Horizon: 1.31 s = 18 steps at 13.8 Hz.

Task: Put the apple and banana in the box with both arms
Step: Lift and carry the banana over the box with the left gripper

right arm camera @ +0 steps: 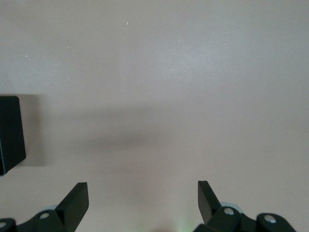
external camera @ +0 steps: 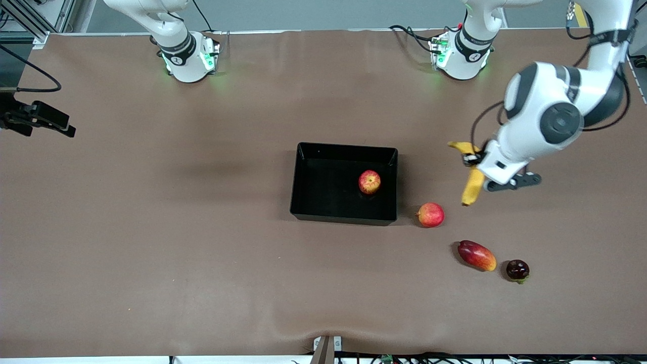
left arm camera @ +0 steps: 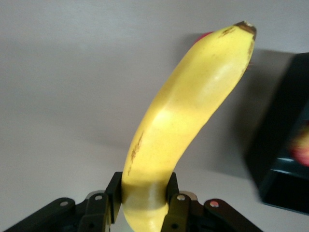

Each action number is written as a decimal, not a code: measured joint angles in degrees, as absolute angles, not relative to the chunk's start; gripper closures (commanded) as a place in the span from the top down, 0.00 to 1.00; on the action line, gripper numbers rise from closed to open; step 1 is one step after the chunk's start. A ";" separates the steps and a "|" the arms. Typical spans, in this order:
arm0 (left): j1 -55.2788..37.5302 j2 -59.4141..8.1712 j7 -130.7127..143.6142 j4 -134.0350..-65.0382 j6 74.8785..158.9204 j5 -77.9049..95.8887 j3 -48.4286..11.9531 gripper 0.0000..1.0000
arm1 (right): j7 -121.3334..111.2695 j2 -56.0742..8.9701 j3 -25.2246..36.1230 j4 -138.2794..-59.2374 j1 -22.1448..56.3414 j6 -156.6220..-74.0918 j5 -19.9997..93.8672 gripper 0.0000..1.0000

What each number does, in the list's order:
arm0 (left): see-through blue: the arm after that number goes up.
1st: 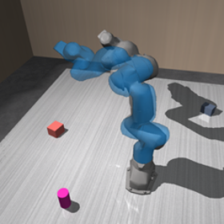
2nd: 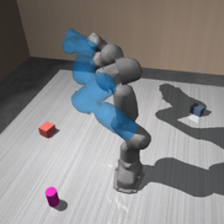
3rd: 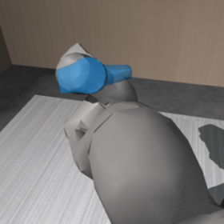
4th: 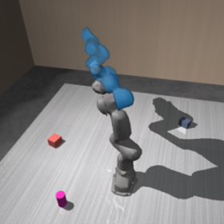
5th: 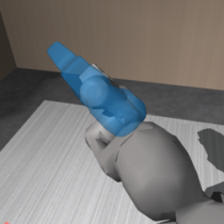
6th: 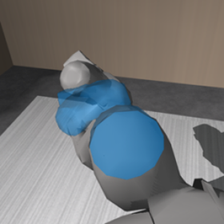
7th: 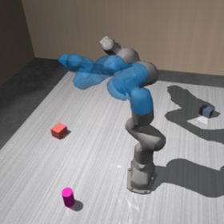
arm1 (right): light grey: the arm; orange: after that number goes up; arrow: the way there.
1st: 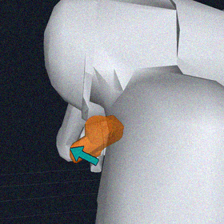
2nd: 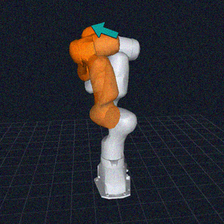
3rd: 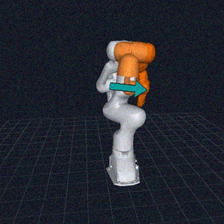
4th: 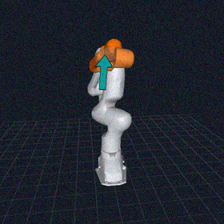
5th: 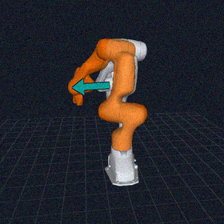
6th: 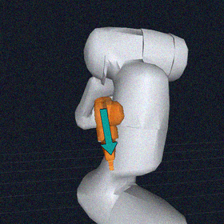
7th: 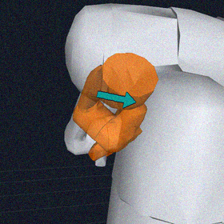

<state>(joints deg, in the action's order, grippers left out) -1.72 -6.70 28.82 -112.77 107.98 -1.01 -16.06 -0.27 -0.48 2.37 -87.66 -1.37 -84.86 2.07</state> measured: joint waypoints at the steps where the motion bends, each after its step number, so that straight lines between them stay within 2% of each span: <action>1: -2.09 -7.38 34.10 -111.45 107.92 -1.00 -18.98 0.00 | -0.27 -0.48 2.37 -87.66 -1.37 -84.86 2.08 1.00; 4: -5.18 -12.93 48.21 -105.74 108.35 -0.99 -24.13 0.00 | -0.27 -0.48 2.36 -87.66 -1.38 -84.85 2.08 1.00; 8: -14.58 -23.49 62.09 -97.04 112.34 -1.21 -24.32 0.00 | -0.27 -0.48 2.36 -87.66 -1.39 -84.85 2.09 1.00; 13: -22.52 -34.22 74.21 -92.23 118.32 -6.06 -24.22 0.00 | -0.27 -0.48 2.34 -87.65 -1.39 -84.84 2.10 1.00; 18: -27.17 -40.06 77.35 -90.19 122.50 -10.82 -24.06 0.00 | -0.27 -0.48 2.29 -87.65 -1.40 -84.84 2.18 1.00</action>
<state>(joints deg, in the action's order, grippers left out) -27.17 -40.06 77.35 -90.19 122.50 -10.82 -24.06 -0.27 -0.48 2.29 -87.65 -1.40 -84.84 2.18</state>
